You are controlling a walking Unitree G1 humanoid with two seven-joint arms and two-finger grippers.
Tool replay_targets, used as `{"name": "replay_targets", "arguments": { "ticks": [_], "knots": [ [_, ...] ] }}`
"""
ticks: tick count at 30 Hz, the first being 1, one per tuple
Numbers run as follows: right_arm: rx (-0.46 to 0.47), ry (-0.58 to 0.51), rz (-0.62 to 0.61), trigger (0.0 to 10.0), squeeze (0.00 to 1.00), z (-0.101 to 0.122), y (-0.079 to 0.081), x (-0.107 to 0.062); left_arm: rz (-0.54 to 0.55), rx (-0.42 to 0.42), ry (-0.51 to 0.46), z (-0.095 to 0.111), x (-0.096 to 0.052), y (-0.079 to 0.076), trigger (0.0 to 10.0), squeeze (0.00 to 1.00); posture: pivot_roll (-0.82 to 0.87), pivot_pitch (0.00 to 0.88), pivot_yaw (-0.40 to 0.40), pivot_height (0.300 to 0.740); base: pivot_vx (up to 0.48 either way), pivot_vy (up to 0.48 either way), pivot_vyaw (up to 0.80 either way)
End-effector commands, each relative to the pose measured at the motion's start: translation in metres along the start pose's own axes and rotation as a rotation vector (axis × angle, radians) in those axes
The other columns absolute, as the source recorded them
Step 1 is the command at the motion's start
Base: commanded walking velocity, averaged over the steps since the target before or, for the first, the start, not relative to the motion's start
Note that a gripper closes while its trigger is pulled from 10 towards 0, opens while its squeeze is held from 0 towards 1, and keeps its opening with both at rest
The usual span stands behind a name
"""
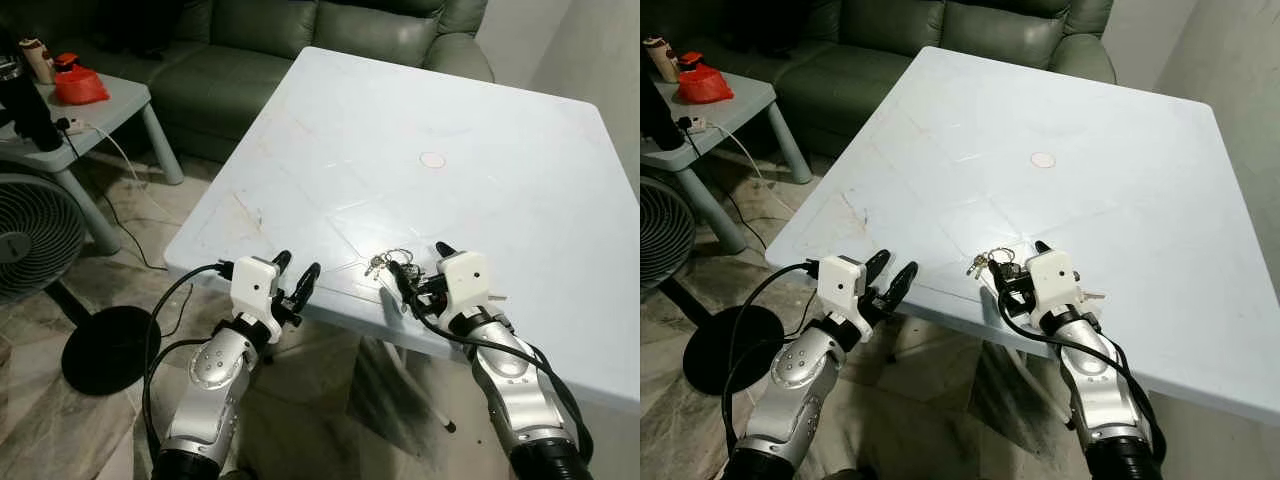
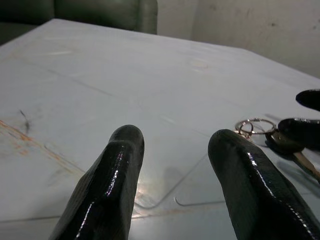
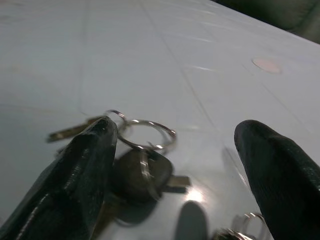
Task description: Hang keys on a hook
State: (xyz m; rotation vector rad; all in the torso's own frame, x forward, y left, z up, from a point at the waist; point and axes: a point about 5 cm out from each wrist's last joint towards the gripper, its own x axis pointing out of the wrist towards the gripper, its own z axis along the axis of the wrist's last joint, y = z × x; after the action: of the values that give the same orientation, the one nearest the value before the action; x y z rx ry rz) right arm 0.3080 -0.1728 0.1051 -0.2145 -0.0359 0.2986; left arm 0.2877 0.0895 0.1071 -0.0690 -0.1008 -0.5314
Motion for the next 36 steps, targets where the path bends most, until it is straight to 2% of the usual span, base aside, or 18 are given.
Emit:
{"name": "replay_targets", "arguments": {
  "ticks": [1, 4, 5, 9, 10, 13, 14, 15, 16, 17, 18, 23, 25, 27, 30, 31, 34, 36],
  "knots": [
    [0.000, 0.031, -0.023, 2.8, 0.00, -0.005, -0.007, -0.004, -0.020, 0.004, 0.006, 0.000, -0.001, -0.004, 10.0, 0.00, 0.02, 0.165, -0.051, 0.740, 0.000, 0.000, 0.00],
    [-0.006, 0.033, -0.026, 2.5, 0.00, -0.006, -0.008, -0.005, -0.021, 0.002, 0.007, 0.001, -0.001, -0.004, 10.0, 0.00, 0.02, 0.166, -0.051, 0.740, 0.000, 0.000, 0.00],
    [-0.007, 0.032, -0.025, 0.6, 0.00, -0.005, -0.009, -0.005, -0.022, 0.003, 0.007, 0.001, 0.000, -0.004, 10.0, 0.00, 0.01, 0.165, -0.050, 0.740, 0.000, 0.000, 0.00],
    [-0.020, 0.030, -0.019, 0.0, 0.00, -0.005, -0.009, -0.006, -0.022, 0.003, 0.007, 0.002, 0.001, -0.004, 10.0, 0.00, 0.01, 0.163, -0.050, 0.740, 0.000, 0.000, 0.00],
    [-0.022, 0.030, -0.019, 0.4, 0.00, -0.005, -0.009, -0.006, -0.022, 0.003, 0.006, 0.002, 0.001, -0.004, 10.0, 0.00, 0.01, 0.160, -0.049, 0.740, 0.000, 0.000, 0.00],
    [-0.026, 0.022, 0.019, 3.1, 0.00, -0.005, -0.007, -0.009, -0.023, 0.003, 0.004, 0.003, 0.002, -0.004, 10.0, 0.00, 0.01, 0.155, -0.049, 0.740, 0.000, 0.000, 0.00],
    [-0.026, 0.018, 0.030, 2.7, 0.00, -0.005, -0.007, -0.009, -0.024, 0.004, 0.003, 0.003, 0.002, -0.004, 10.0, 0.00, 0.01, 0.155, -0.049, 0.740, 0.000, 0.000, 0.00],
    [-0.015, 0.016, 0.057, 3.3, 0.00, -0.004, -0.007, -0.011, -0.026, 0.002, 0.003, 0.003, 0.002, -0.005, 10.0, 0.00, 0.01, 0.155, -0.048, 0.740, 0.000, 0.000, 0.00],
    [-0.013, 0.012, 0.059, 7.5, 0.00, -0.004, -0.007, -0.011, -0.027, 0.003, 0.003, 0.003, 0.002, -0.005, 10.0, 0.00, 0.01, 0.152, -0.049, 0.740, 0.000, 0.000, 0.00],
    [-0.012, 0.010, 0.058, 7.5, 0.00, -0.004, -0.008, -0.011, -0.028, 0.004, 0.004, 0.003, 0.003, -0.005, 10.0, 0.00, 0.01, 0.152, -0.049, 0.740, 0.000, 0.000, 0.00],
    [0.013, -0.022, 0.079, 10.0, 0.00, 0.000, -0.008, -0.012, -0.029, 0.002, 0.003, 0.003, 0.003, -0.006, 10.0, 0.00, 0.01, 0.152, -0.049, 0.740, 0.000, 0.000, 0.00],
    [0.003, -0.019, 0.087, 9.3, 0.00, 0.000, -0.009, -0.014, -0.030, 0.005, 0.002, 0.003, 0.003, -0.006, 10.0, 0.00, 0.01, 0.148, -0.049, 0.740, 0.000, 0.000, 0.00],
    [-0.002, -0.015, 0.081, 8.0, 0.00, -0.001, -0.010, -0.014, -0.030, 0.005, 0.001, 0.003, 0.003, -0.006, 10.0, 0.00, 0.01, 0.148, -0.049, 0.740, 0.000, 0.000, 0.00],
    [-0.003, -0.014, 0.075, 4.2, 0.00, -0.001, -0.011, -0.014, -0.031, 0.005, 0.001, 0.003, 0.003, -0.006, 10.0, 0.00, 0.01, 0.142, -0.048, 0.740, 0.000, 0.000, 0.00],
    [-0.003, -0.011, 0.066, 4.1, 0.00, -0.001, -0.012, -0.014, -0.032, 0.006, 0.000, 0.003, 0.004, -0.006, 10.0, 0.00, 0.01, 0.142, -0.048, 0.740, 0.000, 0.000, 0.00],
    [-0.007, -0.011, 0.069, 2.7, 0.00, -0.001, -0.012, -0.014, -0.032, 0.007, 0.000, 0.003, 0.004, -0.006, 10.0, 0.00, 0.01, 0.141, -0.046, 0.740, 0.000, 0.000, 0.00],
    [-0.012, -0.009, 0.076, 2.7, 0.00, -0.001, -0.012, -0.014, -0.034, 0.008, 0.000, 0.003, 0.004, -0.006, 10.0, 0.00, 0.01, 0.140, -0.047, 0.740, 0.000, 0.000, 0.00],
    [-0.009, 0.003, 0.095, 6.3, 0.00, -0.003, -0.010, -0.015, -0.034, 0.009, 0.000, 0.003, 0.005, -0.005, 10.0, 0.00, 0.01, 0.138, -0.046, 0.740, 0.000, 0.000, 0.00]
  ]
}}
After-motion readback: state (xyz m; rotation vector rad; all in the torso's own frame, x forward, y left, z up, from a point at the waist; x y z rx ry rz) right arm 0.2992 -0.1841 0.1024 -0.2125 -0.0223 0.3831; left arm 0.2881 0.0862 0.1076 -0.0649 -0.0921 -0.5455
